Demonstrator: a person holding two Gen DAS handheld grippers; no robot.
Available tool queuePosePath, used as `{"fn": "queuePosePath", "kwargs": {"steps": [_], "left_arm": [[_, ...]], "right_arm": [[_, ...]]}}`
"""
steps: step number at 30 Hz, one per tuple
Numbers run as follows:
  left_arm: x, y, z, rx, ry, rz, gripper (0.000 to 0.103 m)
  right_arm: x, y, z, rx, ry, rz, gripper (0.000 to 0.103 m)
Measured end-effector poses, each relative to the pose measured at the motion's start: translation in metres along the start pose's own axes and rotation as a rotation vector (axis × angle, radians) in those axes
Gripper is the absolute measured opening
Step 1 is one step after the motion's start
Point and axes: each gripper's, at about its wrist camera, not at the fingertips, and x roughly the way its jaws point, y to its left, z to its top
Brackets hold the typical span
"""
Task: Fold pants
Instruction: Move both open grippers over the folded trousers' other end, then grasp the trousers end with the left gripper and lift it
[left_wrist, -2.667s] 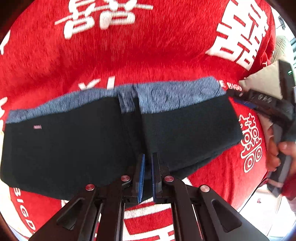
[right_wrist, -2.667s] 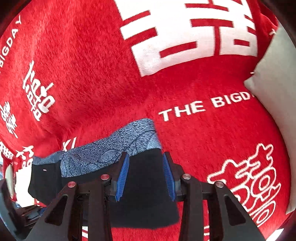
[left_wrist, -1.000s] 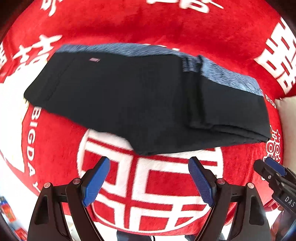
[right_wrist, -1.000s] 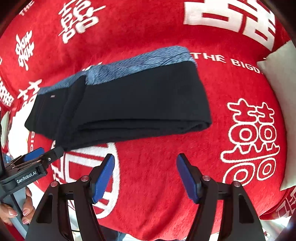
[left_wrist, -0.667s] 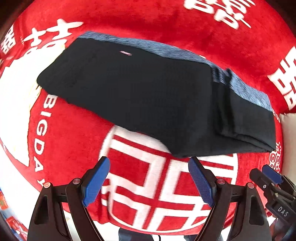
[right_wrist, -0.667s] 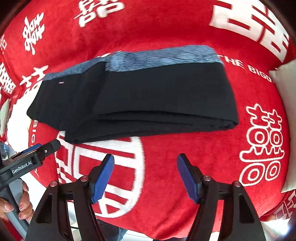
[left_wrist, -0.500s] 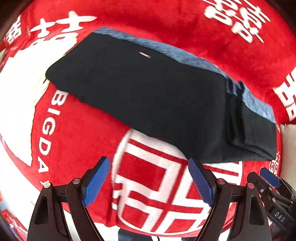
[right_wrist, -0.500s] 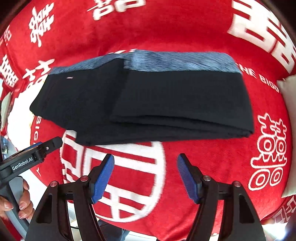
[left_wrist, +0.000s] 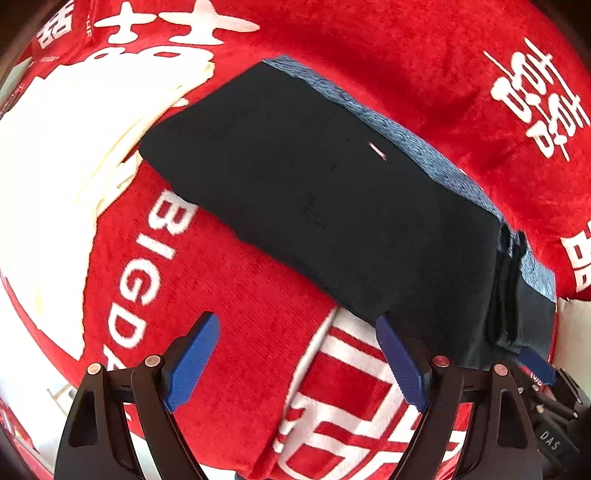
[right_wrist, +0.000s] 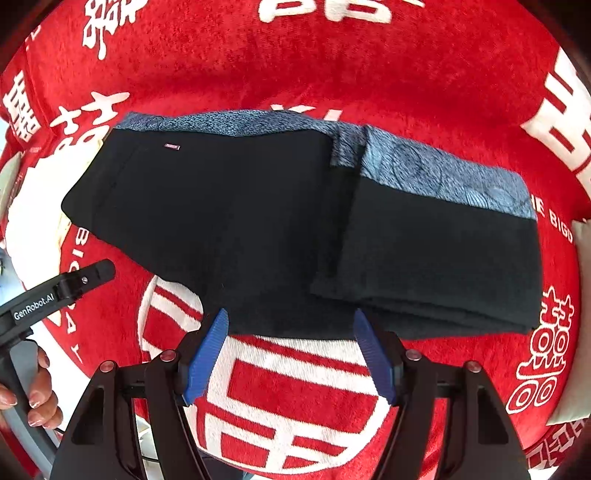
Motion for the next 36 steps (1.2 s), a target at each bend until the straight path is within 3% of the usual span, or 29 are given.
{"fn": "queuePosePath", "kwargs": {"steps": [6, 9, 13, 18, 21, 28, 36], "left_arm": [[0.004, 0.007, 0.006, 0.000, 0.006, 0.000, 0.087], [0.005, 0.009, 0.008, 0.001, 0.009, -0.002, 0.087], [0.009, 0.012, 0.012, 0.001, 0.016, 0.000, 0.087], [0.006, 0.020, 0.013, -0.014, 0.012, -0.024, 0.087], [0.004, 0.032, 0.018, -0.072, 0.002, -0.087, 0.087], [0.003, 0.072, 0.036, -0.225, -0.082, -0.311, 0.087], [0.030, 0.082, 0.047, -0.301, -0.081, -0.432, 0.087]], "right_arm": [[-0.013, -0.014, 0.017, 0.046, -0.116, -0.111, 0.074], [0.001, -0.034, 0.026, 0.125, -0.081, -0.096, 0.074], [0.033, -0.039, 0.027, 0.165, 0.035, -0.005, 0.075], [0.031, -0.015, 0.016, 0.064, 0.013, -0.059, 0.080], [0.033, -0.011, 0.009, 0.026, 0.010, -0.081, 0.081], [0.035, -0.009, 0.008, 0.018, 0.000, -0.077, 0.083], [0.038, -0.009, 0.010, 0.000, -0.012, -0.080, 0.084]]}}
